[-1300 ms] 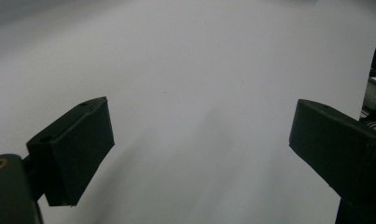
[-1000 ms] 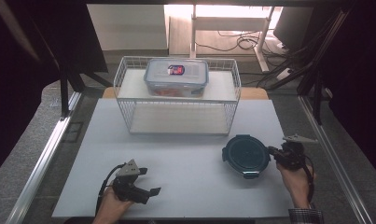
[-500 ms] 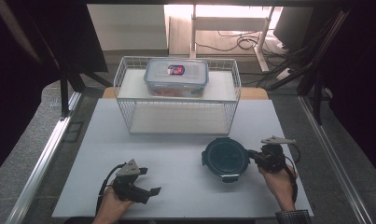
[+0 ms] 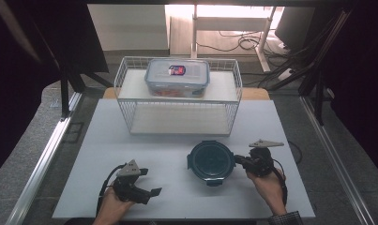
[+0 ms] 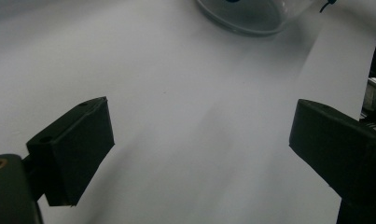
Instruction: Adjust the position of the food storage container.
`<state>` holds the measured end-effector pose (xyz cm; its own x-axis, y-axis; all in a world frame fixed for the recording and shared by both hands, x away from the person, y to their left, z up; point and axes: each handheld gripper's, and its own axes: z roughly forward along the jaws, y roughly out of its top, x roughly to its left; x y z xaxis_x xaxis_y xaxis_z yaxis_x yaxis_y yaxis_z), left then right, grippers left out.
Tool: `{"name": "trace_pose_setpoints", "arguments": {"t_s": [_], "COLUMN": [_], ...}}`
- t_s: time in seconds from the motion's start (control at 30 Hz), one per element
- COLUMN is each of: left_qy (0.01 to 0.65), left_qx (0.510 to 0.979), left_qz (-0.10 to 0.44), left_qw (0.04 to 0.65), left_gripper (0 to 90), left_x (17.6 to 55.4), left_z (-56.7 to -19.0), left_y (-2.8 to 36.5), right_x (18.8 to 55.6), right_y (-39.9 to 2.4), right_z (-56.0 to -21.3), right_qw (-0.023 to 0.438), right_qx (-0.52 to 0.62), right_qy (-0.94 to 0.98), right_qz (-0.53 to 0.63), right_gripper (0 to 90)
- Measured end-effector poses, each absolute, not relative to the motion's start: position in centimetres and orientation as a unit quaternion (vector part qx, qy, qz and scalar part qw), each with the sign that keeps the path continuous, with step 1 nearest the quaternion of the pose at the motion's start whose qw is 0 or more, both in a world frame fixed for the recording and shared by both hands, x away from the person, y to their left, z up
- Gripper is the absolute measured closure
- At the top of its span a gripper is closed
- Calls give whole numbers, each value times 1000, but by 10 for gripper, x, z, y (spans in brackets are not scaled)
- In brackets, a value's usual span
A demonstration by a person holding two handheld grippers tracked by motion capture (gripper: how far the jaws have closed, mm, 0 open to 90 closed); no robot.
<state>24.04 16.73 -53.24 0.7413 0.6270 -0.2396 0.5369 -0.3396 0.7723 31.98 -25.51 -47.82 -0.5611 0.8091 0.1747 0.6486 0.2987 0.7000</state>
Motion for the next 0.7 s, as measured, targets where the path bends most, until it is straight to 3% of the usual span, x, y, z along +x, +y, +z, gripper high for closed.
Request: {"name": "trace_pose_setpoints", "arguments": {"t_s": [0.7], "left_qy": [359], "left_qx": [817], "left_qz": [50], "left_qw": [450], "left_gripper": [59], "left_x": [241], "left_z": [-533], "left_y": [168], "right_x": [312], "right_y": [-191], "right_z": [-483], "right_qw": [115], "right_qx": [398], "right_qy": [833], "right_qz": [368], "right_gripper": [895]}}
